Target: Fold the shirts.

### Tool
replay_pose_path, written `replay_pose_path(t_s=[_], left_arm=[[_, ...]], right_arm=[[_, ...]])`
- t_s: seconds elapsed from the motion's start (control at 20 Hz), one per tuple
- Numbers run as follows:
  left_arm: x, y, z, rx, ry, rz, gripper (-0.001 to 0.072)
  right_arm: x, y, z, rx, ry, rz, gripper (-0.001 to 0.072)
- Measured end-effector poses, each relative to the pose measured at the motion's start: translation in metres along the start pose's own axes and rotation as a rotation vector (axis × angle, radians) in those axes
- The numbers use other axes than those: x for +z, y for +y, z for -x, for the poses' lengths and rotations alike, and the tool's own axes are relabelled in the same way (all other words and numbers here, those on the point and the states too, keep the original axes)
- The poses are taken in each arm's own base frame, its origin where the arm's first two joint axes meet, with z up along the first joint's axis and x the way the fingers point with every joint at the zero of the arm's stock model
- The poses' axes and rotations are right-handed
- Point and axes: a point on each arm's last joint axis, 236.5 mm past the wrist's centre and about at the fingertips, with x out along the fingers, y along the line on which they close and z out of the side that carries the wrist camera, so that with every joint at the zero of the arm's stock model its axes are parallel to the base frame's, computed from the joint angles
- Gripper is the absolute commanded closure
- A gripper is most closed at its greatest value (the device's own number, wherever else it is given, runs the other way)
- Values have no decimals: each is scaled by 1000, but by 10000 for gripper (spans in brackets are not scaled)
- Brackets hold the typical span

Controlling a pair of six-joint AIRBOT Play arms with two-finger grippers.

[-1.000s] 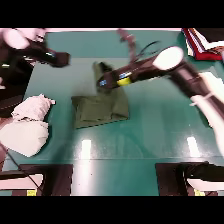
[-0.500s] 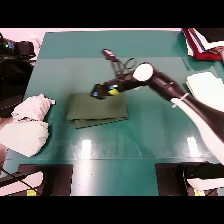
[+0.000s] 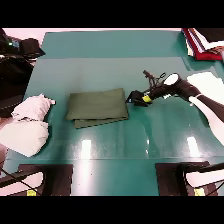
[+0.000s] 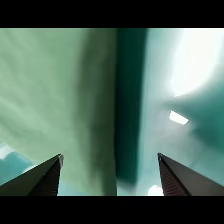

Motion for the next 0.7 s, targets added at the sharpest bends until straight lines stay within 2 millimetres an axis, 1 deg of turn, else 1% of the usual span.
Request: replay_pose_path(t_s=[0.05, 0.1, 0.15, 0.2, 0.25, 0.3, 0.35, 0.4, 0.45, 0.5, 0.6, 0.7], left_arm=[[-1, -8, -2, -15, 5, -12, 683], [-3, -16, -4, -32, 9, -22, 683], [-4, -24, -5, -45, 14, -34, 683], [-6, -33, -7, -61, 19, -46, 683], [-8, -40, -8, -73, 24, -56, 683], [-9, -47, -9, -86, 29, -67, 684], [-11, -55, -11, -99, 34, -77, 684], [-13, -61, -12, -110, 38, -86, 684], [-15, -68, -13, -122, 43, -97, 684], [-17, -76, -14, -134, 48, -107, 683], [-22, -92, -15, -162, 59, -132, 684], [-26, -110, -17, -191, 62, -157, 684]], right_arm=[[-1, 3, -12, 14, 21, -10, 68], [0, 8, -23, 28, 40, -11, 114], [0, 15, -35, 40, 57, -4, 217], [0, 21, -46, 50, 75, 3, 360], [1, 26, -56, 49, 88, 24, 563], [3, 30, -64, 48, 93, 41, 691], [7, 37, -69, 51, 89, 61, 693], [16, 44, -71, 55, 65, 80, 693], [26, 49, -67, 55, 37, 100, 693], [41, 52, -59, 52, -9, 118, 693], [78, 51, -25, 26, -114, 151, 693], [116, 35, 28, -25, -233, 164, 693]])
